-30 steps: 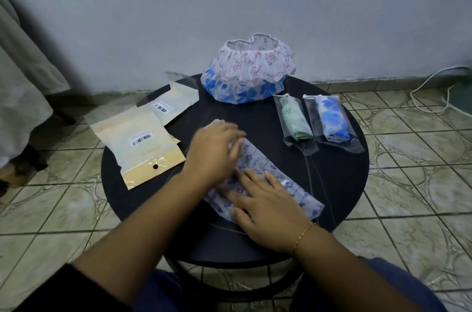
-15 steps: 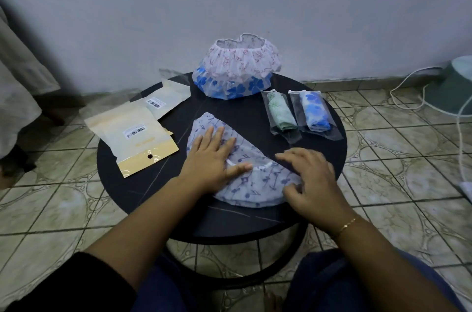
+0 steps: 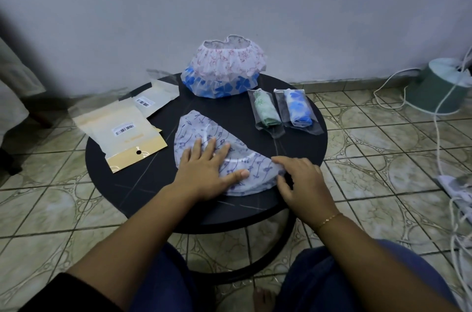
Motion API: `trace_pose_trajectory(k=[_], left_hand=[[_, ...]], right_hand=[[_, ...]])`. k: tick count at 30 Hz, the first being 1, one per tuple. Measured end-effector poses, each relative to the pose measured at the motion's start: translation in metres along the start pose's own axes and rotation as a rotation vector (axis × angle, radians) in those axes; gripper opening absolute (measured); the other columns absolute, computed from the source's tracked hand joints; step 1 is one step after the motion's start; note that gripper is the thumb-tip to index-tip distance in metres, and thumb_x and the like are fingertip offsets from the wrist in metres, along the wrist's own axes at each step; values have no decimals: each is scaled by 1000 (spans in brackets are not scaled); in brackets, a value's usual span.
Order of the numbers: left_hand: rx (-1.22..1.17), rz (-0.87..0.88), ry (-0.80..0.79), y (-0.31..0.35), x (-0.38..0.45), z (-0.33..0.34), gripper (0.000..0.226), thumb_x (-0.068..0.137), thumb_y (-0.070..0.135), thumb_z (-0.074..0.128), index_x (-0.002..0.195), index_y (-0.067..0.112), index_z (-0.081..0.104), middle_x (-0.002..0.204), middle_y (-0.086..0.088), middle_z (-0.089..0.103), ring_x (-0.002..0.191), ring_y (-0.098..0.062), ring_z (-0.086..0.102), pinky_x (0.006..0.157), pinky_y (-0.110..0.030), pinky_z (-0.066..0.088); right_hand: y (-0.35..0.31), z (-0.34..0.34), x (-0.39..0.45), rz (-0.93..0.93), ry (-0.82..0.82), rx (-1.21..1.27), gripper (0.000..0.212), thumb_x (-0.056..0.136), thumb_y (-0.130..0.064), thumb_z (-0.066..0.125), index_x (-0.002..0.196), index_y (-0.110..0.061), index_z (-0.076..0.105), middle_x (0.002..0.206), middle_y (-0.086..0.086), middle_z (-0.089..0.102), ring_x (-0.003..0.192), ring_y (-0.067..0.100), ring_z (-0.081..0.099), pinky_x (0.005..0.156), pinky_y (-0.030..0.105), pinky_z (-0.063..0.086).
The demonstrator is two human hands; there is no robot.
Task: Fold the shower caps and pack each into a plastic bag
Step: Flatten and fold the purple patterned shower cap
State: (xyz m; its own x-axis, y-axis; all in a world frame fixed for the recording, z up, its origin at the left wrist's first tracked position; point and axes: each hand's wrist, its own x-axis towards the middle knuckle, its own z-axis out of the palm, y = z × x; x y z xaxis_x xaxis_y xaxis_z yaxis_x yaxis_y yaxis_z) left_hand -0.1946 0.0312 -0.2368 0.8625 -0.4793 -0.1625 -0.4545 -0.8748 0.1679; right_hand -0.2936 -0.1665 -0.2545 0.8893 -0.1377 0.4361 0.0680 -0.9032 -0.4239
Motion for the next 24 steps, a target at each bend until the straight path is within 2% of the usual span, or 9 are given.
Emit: trace_pose_trajectory(k=[2,5,10,12,16,18,20,22,24], left_hand=[[15,1,-14,-1,1,1,100,63,89,9,149,41,-7,159,3,-17,144,-22,-21,117,-44,-9],[24,-10,-50,0,4,-2,105,60,90,10,150,39,-9,158,3,-20,144,-23,-22,117,-46,-10],[35,-12,-67,2,4,-3,113,55,92,10,151,34,-8,158,2,-20,144,-24,-21,117,-47,-8],[38,-13,-69,1,3,-4,114,54,92,10,151,34,-7,158,3,-20,144,-24,-21,117,-48,-8],[47,-12,-73,3,4,-2,113,55,91,10,151,34,-5,159,2,-17,145,-24,-19,117,-48,-8],[40,-16,-66,5,4,-1,107,60,88,6,151,33,-5,159,2,-16,145,-24,-19,117,-47,-9],[-32,-18,-44,8,5,-1,90,76,78,2,152,31,-3,159,2,-13,145,-22,-18,117,-44,-9],[-230,-21,8,8,9,-1,67,94,61,4,152,28,6,160,3,-4,146,-18,-13,118,-40,-9],[-494,-58,54,4,15,2,57,99,54,8,150,32,21,160,3,9,147,-15,-2,119,-39,-4]], right_hand=[[2,1,0,-69,81,-86,33,78,-22,47,100,-17,70,76,-2,63,71,24,58,67,29,38],[5,-2,-1,-63,145,-155,24,76,-21,54,88,-22,75,67,-5,60,68,23,57,65,30,37],[8,0,-2,-29,68,-187,22,64,-11,72,82,-23,76,68,-2,55,70,27,56,67,32,32],[7,-1,-2,-16,65,-198,20,67,-15,63,80,-25,76,68,-3,54,70,26,56,67,32,30],[0,-3,0,42,64,-109,41,71,-29,36,80,-26,76,76,-5,58,80,24,55,73,32,27],[-9,-6,5,52,98,-89,41,71,-29,36,84,-25,75,83,-5,60,87,22,53,76,31,25],[-25,-5,12,-21,133,-137,38,71,-26,40,90,-24,73,87,-4,60,89,18,48,75,30,23],[-42,4,22,-133,127,-152,38,70,-22,43,95,-22,71,90,-3,62,88,18,50,75,32,28],[-57,15,33,-210,70,-107,42,72,-20,40,102,-18,69,95,-1,64,91,19,53,76,32,40]])
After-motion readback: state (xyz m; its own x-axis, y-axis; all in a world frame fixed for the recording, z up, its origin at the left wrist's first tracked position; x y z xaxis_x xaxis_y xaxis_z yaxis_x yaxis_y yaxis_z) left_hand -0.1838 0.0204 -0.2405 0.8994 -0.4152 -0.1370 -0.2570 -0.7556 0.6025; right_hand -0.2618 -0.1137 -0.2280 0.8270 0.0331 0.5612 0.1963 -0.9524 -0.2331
